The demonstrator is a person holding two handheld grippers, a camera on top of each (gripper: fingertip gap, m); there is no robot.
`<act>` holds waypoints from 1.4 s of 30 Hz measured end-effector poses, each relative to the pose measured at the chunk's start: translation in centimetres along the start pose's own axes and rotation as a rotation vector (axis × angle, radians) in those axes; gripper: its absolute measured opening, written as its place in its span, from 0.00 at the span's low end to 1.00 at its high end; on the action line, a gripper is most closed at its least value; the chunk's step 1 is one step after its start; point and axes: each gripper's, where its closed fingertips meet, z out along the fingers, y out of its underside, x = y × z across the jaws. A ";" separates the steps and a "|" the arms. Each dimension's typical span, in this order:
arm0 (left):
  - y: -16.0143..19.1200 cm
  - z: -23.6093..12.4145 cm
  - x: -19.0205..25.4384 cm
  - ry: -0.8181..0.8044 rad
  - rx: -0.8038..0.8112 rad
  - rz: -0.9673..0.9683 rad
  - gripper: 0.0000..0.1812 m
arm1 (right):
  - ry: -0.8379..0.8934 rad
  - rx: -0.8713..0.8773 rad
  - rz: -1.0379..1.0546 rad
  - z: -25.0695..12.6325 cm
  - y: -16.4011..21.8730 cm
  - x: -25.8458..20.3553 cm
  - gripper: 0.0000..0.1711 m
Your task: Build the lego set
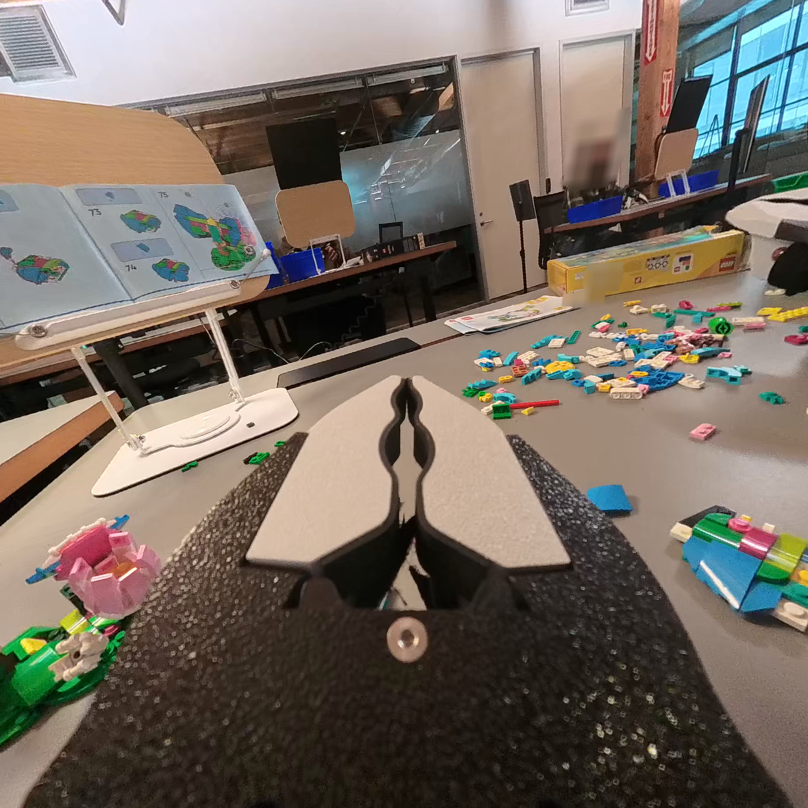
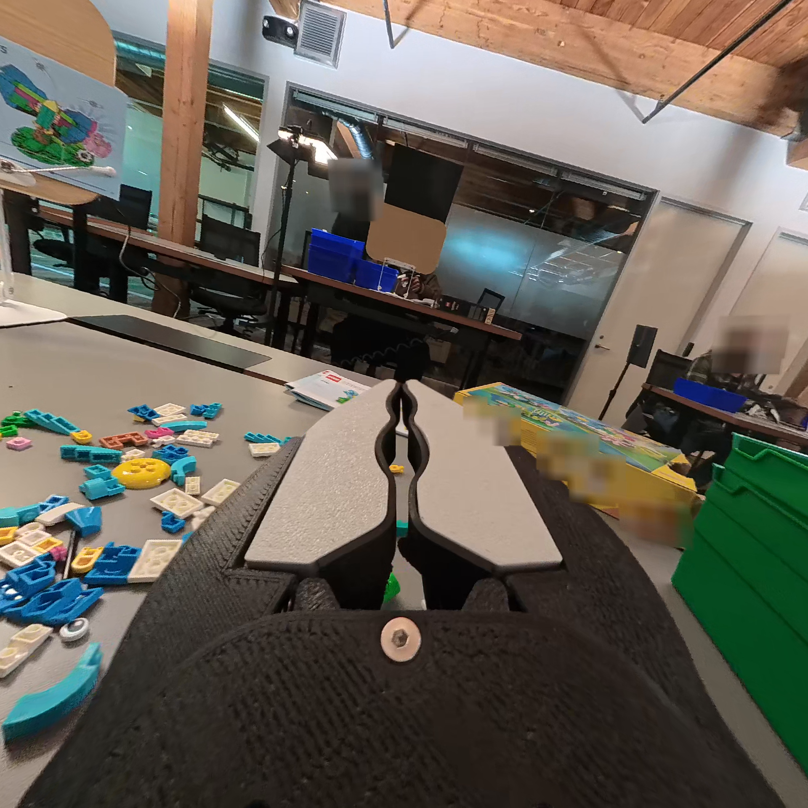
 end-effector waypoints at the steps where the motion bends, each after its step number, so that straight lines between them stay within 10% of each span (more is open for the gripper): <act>1: -0.1 0.0 -0.1 0.001 0.005 -0.012 0.00 | 0.005 0.000 -0.006 0.1 0.0 0.2 0.00; 16: 0.0 0.1 -1.7 -0.090 0.004 -0.089 0.00 | 0.018 -0.009 -0.023 0.3 0.4 0.9 0.00; 21: 0.3 0.4 -1.0 -0.089 -0.022 -0.019 0.00 | -0.520 0.106 -0.106 -2.1 -2.3 -7.6 0.04; 28: 0.6 0.8 -0.1 -0.050 -0.047 0.033 0.00 | -1.140 -0.512 -0.147 -6.7 3.1 -15.9 0.10; 42: 0.6 1.0 0.4 -0.023 -0.046 0.047 0.00 | -1.157 -0.850 -0.274 -5.1 7.3 -16.2 0.12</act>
